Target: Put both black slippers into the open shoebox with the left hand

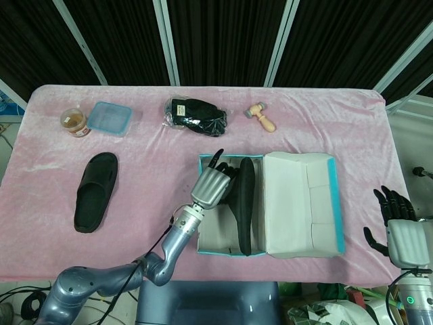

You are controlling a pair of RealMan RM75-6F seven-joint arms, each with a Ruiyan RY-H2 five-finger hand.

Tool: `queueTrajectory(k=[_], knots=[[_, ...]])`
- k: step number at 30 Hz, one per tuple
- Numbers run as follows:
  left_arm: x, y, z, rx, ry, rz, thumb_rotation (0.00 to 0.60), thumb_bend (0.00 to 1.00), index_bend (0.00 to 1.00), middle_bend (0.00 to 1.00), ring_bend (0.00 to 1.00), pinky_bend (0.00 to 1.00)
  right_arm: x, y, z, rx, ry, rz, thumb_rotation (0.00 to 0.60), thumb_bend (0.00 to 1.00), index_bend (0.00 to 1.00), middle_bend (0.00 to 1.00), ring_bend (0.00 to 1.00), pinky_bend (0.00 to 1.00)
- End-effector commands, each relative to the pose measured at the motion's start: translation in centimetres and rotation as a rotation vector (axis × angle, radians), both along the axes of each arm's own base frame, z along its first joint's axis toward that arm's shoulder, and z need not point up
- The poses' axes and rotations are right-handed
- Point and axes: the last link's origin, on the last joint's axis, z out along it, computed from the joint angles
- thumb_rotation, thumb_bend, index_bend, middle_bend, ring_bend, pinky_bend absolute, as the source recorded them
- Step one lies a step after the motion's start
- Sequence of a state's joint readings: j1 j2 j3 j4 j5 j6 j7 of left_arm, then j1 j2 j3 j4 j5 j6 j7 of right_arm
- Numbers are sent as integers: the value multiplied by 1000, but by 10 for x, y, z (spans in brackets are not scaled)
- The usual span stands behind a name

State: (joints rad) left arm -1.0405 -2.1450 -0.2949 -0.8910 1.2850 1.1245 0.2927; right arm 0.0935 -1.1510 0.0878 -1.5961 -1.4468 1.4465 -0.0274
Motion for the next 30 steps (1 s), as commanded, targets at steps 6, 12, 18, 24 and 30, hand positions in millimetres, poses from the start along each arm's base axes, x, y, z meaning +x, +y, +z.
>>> queueTrajectory(k=[6,12,18,24,30], knots=[[-7,2,-5,61,103,-26,600,182,400,431,294,15,0,0,0,2,-1,-4,600,290,0,24,0,83],[-8,4,-4,60,124,13,600,81,141,245,113,0,0,1,0,2,0,-2,600,289,0,24,0,83],[-11,3,3,60,148,63,600,0,0,32,0,0,1,2,1,-2,0,3,600,290,0,24,0,83],[-15,-1,16,40,187,116,600,0,0,0,0,0,2,2,0,-2,-1,10,600,290,0,24,0,83],[-18,-7,42,-26,187,150,600,0,0,0,0,0,1,2,1,-3,-2,13,600,290,0,24,0,83]])
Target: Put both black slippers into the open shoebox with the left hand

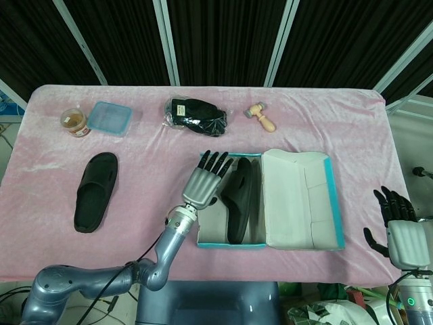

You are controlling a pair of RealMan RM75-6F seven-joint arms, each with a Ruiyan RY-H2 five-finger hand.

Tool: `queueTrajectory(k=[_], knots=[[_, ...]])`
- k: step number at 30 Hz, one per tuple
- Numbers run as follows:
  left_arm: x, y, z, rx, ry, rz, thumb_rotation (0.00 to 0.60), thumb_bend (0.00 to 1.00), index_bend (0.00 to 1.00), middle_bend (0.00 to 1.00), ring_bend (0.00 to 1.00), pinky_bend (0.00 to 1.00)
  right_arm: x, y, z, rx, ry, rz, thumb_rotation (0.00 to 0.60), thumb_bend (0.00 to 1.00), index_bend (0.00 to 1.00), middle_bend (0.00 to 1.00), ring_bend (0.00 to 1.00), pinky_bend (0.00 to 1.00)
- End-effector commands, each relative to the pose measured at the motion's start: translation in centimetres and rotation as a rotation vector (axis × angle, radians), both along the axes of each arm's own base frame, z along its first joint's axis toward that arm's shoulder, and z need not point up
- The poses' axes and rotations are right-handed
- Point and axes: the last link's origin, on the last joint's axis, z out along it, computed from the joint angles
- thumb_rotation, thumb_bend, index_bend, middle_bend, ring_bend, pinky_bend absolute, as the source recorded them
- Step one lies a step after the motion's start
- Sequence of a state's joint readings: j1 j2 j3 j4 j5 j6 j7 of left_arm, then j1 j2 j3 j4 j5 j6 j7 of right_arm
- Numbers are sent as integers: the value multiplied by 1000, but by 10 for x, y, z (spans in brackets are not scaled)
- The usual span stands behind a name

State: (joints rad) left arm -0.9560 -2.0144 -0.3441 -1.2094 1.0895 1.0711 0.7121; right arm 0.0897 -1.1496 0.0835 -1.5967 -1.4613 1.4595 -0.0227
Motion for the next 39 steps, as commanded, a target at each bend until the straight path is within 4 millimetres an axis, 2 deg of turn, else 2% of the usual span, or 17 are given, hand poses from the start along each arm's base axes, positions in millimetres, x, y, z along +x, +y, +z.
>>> queueTrajectory(k=[1,3,5,8,10,13,23,31,39], knots=[[-7,-2,26,-55,-9,51,600,0,0,0,0,0,0,0,0,0,-1,1,600,290,0,24,0,83],[-5,-7,41,-95,-55,57,600,34,0,18,0,0,0,-1,0,0,-2,2,600,290,0,24,0,83],[-2,-12,57,-141,-122,53,600,122,5,69,6,0,0,-1,0,0,-3,4,600,290,0,24,0,83],[1,-16,71,-191,-207,35,586,368,96,202,77,0,0,-2,0,1,-4,6,600,339,0,24,0,83],[3,-17,73,-198,-229,11,519,518,158,253,104,1,1,-2,-1,3,-4,9,600,361,0,24,0,83],[9,-22,64,-231,-237,-32,445,597,183,280,117,6,2,-2,-1,4,-7,12,600,363,0,24,0,83],[20,-30,27,-284,-160,-74,398,614,115,273,117,5,0,1,1,-1,-6,3,600,363,0,24,0,83],[25,-32,11,-326,-159,-55,387,606,99,260,117,0,-2,1,1,-1,-9,-4,600,363,0,25,0,83],[18,-27,-1,-332,-111,-17,390,582,82,265,116,0,-2,0,-1,3,-13,-3,600,362,0,24,0,83]])
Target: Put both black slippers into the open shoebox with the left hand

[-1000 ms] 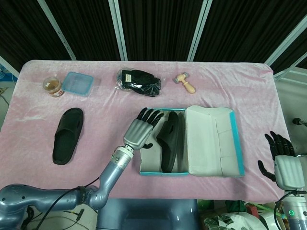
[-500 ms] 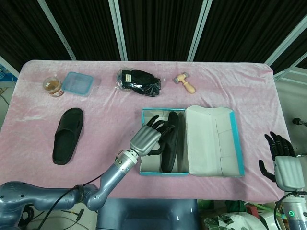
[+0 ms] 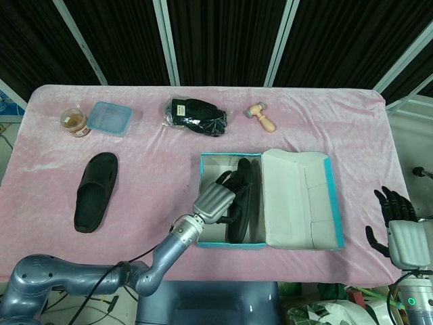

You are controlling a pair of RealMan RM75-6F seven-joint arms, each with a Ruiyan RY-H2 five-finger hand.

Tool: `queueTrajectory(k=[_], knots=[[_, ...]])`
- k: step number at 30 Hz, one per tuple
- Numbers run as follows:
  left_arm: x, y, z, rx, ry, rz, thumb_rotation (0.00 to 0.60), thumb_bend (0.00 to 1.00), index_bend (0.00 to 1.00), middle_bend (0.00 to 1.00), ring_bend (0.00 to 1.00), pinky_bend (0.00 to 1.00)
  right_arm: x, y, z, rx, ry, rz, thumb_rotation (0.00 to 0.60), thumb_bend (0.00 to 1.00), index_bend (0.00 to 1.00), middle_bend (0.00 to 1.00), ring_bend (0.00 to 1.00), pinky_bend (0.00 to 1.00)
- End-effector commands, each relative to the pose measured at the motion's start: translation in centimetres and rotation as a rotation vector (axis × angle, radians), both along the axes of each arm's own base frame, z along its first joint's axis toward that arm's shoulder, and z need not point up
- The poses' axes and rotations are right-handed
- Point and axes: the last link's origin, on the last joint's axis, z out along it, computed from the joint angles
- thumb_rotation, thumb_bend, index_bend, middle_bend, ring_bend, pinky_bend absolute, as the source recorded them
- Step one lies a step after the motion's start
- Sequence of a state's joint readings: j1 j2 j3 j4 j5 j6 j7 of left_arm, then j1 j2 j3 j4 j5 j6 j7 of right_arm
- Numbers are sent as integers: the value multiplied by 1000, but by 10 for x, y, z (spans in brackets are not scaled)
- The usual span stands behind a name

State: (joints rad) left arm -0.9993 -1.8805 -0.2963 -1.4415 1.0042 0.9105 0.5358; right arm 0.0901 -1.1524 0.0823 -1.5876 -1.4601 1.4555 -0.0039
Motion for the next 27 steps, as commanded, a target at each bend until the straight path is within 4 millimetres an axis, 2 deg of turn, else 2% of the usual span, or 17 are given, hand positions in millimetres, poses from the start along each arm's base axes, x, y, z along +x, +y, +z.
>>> queueTrajectory(k=[1,5,9,11,15,18,24,26,27], knots=[[-5,1,-5,-4,31,12,389,580,79,264,116,0,0,0,0,0,0,-1,600,363,0,24,0,83],[-10,3,-8,-11,53,36,385,573,70,254,107,0,-1,1,0,-1,0,-1,600,363,0,24,0,82],[-6,2,-4,-1,21,31,387,533,53,213,98,0,-1,2,1,-4,-1,-1,600,362,0,24,0,83],[-3,0,2,13,-17,17,384,473,36,199,90,0,-1,3,1,-5,-2,0,600,363,0,24,0,83],[-2,-4,16,48,-93,0,380,268,9,191,89,0,0,2,0,-2,-4,3,600,363,0,24,0,83],[-6,-6,31,83,-128,-6,379,174,1,176,89,0,0,0,0,-1,-7,11,600,363,0,24,0,83],[-27,-4,74,195,-140,15,382,110,0,149,89,0,-1,-2,1,2,-7,13,600,363,0,24,0,83],[-42,-2,91,238,-104,44,407,83,0,129,89,0,0,-3,1,2,-8,16,600,363,0,24,0,83],[-50,-1,99,257,-69,59,445,73,0,119,89,0,0,-3,1,2,-8,18,600,364,0,24,0,83]])
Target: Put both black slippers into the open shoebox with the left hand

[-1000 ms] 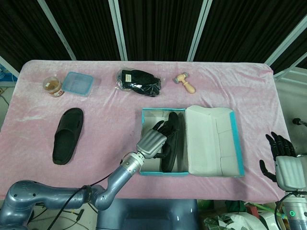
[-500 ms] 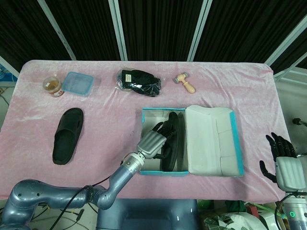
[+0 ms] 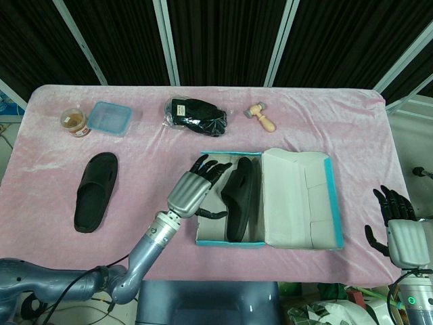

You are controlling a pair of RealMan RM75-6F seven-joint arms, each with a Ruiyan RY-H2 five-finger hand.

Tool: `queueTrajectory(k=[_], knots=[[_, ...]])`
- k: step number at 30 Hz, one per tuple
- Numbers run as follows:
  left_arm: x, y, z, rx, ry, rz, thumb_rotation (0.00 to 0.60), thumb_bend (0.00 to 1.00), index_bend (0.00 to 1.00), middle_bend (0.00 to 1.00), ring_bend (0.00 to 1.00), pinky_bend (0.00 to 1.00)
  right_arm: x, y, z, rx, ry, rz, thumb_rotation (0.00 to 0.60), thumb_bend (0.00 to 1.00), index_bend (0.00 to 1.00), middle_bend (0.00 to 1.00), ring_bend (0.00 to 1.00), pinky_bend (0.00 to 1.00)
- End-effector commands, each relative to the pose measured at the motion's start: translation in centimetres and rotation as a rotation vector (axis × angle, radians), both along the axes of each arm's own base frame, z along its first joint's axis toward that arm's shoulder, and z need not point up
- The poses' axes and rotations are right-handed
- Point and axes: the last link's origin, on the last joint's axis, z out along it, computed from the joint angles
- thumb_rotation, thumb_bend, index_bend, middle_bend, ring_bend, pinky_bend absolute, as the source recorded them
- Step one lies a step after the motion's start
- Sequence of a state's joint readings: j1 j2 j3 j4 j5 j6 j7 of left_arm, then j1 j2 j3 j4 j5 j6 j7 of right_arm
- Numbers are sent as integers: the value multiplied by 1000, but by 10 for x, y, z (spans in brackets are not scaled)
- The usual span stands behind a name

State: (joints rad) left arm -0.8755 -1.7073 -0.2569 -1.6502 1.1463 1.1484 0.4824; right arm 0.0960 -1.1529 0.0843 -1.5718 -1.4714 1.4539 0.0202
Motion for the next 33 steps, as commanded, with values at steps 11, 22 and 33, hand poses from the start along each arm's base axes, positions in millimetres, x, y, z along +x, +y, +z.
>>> queueTrajectory(k=[11,22,33], knots=[[-134,16,76,111,536,376,600,67,20,79,53,0,3,-6,-4,21,0,18,600,363,0,24,0,83],[-180,27,76,46,705,582,600,66,59,66,50,0,3,-7,-6,25,0,16,600,363,0,24,0,83],[-200,50,83,90,806,699,600,129,73,37,1,0,0,-2,-3,10,-2,3,600,363,0,24,0,83]])
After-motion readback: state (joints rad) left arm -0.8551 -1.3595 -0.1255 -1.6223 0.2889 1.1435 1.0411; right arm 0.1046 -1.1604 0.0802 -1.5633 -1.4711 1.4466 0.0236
